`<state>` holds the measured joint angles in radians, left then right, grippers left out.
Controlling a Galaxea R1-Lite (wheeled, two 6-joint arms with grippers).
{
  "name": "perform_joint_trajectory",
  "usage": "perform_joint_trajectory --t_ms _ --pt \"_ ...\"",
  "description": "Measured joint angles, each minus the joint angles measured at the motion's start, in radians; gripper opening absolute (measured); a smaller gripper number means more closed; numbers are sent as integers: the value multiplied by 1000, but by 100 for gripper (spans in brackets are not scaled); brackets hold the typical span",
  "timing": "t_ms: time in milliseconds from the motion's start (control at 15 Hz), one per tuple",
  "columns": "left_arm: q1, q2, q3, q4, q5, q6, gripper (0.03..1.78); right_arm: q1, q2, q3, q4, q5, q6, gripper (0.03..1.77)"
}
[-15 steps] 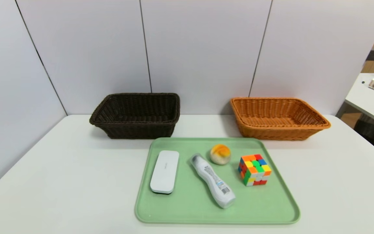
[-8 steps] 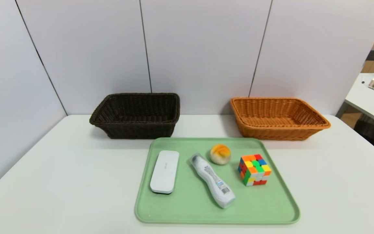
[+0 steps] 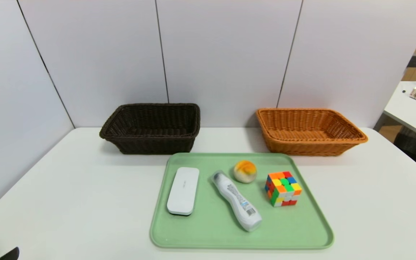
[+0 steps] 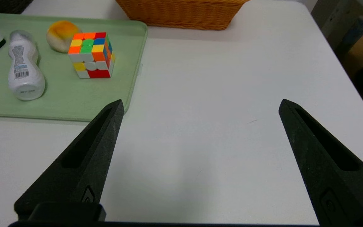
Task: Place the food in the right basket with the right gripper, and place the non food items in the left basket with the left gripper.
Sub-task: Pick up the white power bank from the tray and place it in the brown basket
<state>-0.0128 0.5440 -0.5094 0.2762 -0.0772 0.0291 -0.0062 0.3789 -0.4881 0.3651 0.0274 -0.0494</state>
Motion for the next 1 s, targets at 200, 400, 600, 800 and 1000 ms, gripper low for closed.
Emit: perform_joint_trajectory --t_ms 200,400,600,800,1000 --pt "-1 166 -96 15 -28 -2 169 0 150 -129 123 52 3 170" --pt "-4 314 -186 68 -44 -5 169 0 296 -260 223 103 -1 170" --pt "-7 440 -324 198 -46 -19 169 0 439 -347 277 107 -2 170" --pt "-47 557 -433 291 -44 -109 169 1 570 -434 390 109 -3 170" --pt "-156 651 -496 354 -37 -256 169 16 674 -503 469 112 -2 170"
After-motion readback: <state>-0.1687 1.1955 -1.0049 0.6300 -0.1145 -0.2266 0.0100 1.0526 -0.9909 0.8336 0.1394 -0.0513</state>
